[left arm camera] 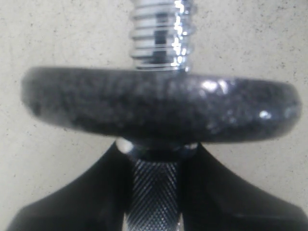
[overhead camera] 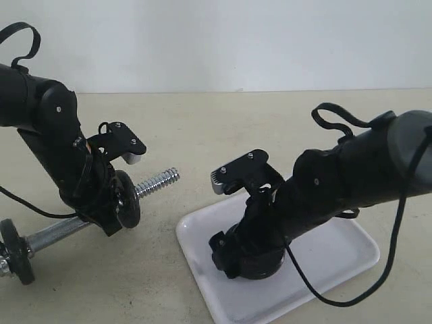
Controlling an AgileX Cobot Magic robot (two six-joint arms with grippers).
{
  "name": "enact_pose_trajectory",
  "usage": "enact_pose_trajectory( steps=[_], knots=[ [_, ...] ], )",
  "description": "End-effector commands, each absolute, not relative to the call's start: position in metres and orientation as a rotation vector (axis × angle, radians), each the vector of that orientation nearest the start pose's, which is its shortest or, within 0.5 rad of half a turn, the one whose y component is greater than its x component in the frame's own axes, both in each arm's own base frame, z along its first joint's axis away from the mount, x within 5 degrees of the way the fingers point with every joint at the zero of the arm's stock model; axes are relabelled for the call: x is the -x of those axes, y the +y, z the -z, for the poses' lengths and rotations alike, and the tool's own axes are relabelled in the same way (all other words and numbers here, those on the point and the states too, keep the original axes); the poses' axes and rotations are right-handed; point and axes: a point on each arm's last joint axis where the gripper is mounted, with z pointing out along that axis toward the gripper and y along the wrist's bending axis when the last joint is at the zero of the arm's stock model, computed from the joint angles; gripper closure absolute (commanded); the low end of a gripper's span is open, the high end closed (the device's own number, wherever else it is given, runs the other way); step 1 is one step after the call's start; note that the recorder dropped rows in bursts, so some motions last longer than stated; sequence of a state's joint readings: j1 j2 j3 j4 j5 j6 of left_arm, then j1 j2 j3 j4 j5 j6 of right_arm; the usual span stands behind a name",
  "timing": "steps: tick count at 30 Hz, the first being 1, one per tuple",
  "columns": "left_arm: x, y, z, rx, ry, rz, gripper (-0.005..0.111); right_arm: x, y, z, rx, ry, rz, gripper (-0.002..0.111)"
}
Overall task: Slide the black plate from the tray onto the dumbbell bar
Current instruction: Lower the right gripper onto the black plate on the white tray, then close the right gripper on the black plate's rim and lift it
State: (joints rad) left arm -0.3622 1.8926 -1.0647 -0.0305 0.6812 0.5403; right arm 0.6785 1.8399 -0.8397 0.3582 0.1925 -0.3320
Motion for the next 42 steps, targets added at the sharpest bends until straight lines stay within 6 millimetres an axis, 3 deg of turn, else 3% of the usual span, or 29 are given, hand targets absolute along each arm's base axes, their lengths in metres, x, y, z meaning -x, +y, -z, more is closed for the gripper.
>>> enact_pose_trajectory(
  steps=[1,4,6,12,21,27,34,42],
  knots=[
    [-0.313,-0.125,-0.128,-1.273,2.731,0.04,0.102,-0.244,0.21,-0.118,0.942,2.626,-0.322,0.015],
    [-0.313,-0.125,-0.128,-1.273,2.731,0.04,0.102,-0.243,0.209,-0.118,0.965,2.638,-0.316,0.035],
    [-0.313,-0.125,-0.128,-1.273,2.731,0.04,0.102,-0.242,0.209,-0.118,0.979,2.643,-0.311,0.042],
    [-0.313,-0.125,-0.128,-1.269,2.733,0.044,0.102,-0.242,0.21,-0.122,1.055,2.678,-0.301,0.024],
    [-0.313,-0.125,-0.128,-1.267,2.733,0.046,0.102,-0.243,0.21,-0.123,1.095,2.685,-0.281,0.024],
    [-0.313,-0.125,-0.128,-1.268,2.737,0.047,0.102,-0.244,0.211,-0.124,1.088,2.678,-0.282,0.007],
    [-0.312,-0.124,-0.128,-1.281,2.74,0.039,0.102,-0.245,0.214,-0.134,1.125,2.74,-0.292,0.007],
    [-0.311,-0.122,-0.128,-1.326,2.74,0.005,0.102,-0.247,0.214,-0.129,1.105,2.749,-0.275,0.007]
  ],
)
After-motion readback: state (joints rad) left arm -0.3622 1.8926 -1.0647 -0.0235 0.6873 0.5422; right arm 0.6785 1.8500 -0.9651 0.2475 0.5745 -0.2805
